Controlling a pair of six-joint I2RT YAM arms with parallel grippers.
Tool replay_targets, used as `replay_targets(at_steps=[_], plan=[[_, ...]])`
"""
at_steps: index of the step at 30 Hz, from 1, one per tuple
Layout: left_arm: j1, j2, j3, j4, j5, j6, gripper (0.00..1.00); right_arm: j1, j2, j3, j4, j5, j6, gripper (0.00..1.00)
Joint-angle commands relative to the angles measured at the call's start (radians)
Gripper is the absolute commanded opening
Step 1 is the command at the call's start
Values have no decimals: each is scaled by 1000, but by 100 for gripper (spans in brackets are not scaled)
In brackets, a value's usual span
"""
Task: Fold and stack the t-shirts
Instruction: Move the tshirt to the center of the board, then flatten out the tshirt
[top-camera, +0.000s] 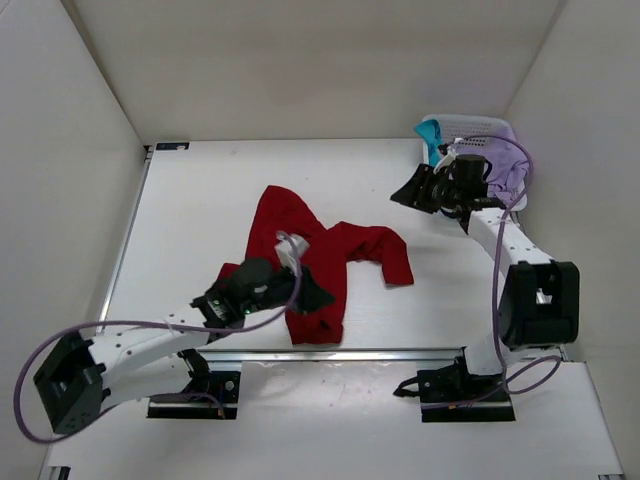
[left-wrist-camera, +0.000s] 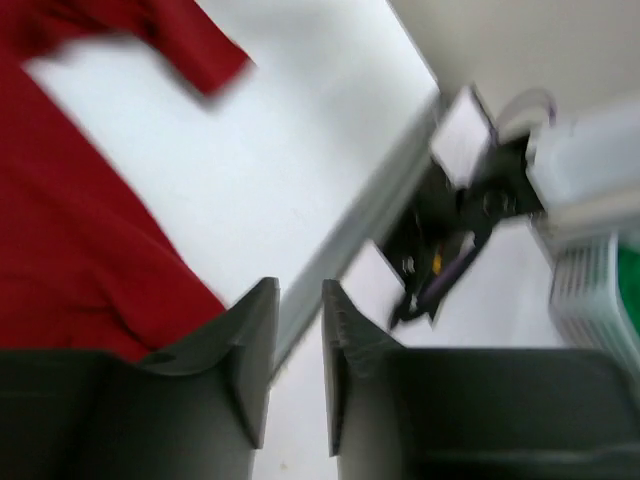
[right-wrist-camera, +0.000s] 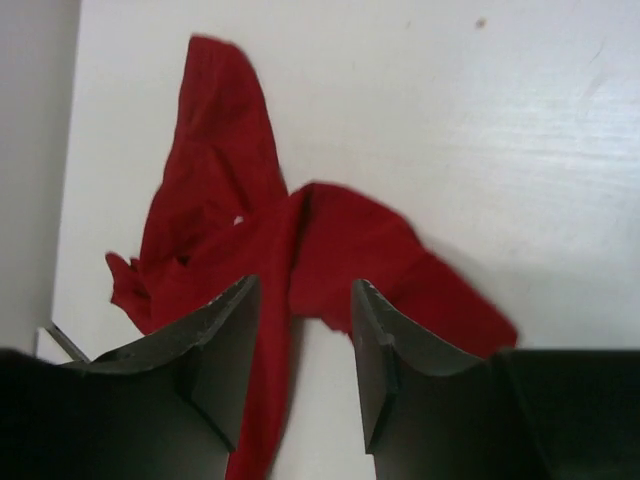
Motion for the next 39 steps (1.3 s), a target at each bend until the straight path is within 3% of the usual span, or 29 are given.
replay_targets(at_steps=[1,3,4,5,6,8,10,12,14,17,20,22,25,30,35,36,39], plan=[[-96,40,-34,224,-21,-80,41,77,-176,-44,-1,150,-58,40],[-102,57,16,147,-43,-25,52,114,-220,-115,11,158,-48,24],[-82,51,36,84,-47,6,53,140,-237,-136,20,167,-45,20],[-58,13,33,57,-78,12,54,163,-256,-177,17,184,-44,7],[24,-50,15,34,-69,-12,53,217,-279,-227,21,225,-47,0],[202,-166,-51,3,-67,-82,45,304,-311,-300,41,291,-44,0],[491,-271,-117,-84,-31,-74,45,425,-326,-356,63,332,-36,0],[588,-301,-108,-208,-82,-29,44,548,-305,-352,66,397,-61,1],[568,-266,-96,-276,-154,21,44,688,-261,-303,49,429,-105,4],[681,-201,-145,-259,1,-14,41,911,-123,-179,-14,486,-206,11],[920,-187,-250,-271,109,-8,39,978,3,-64,-93,529,-217,25],[980,-224,-280,-277,132,2,39,981,37,-58,-92,560,-208,40],[976,-236,-274,-327,65,41,43,969,23,-99,-55,553,-187,51],[941,-216,-269,-252,71,15,52,903,14,-120,-57,696,-205,55],[670,-192,-107,-273,-223,40,58,818,65,-55,-35,630,-208,56],[666,-167,-93,-271,-257,43,61,820,72,-39,-25,613,-216,56],[737,-36,-85,-172,-134,3,70,809,114,30,-73,665,-223,59]])
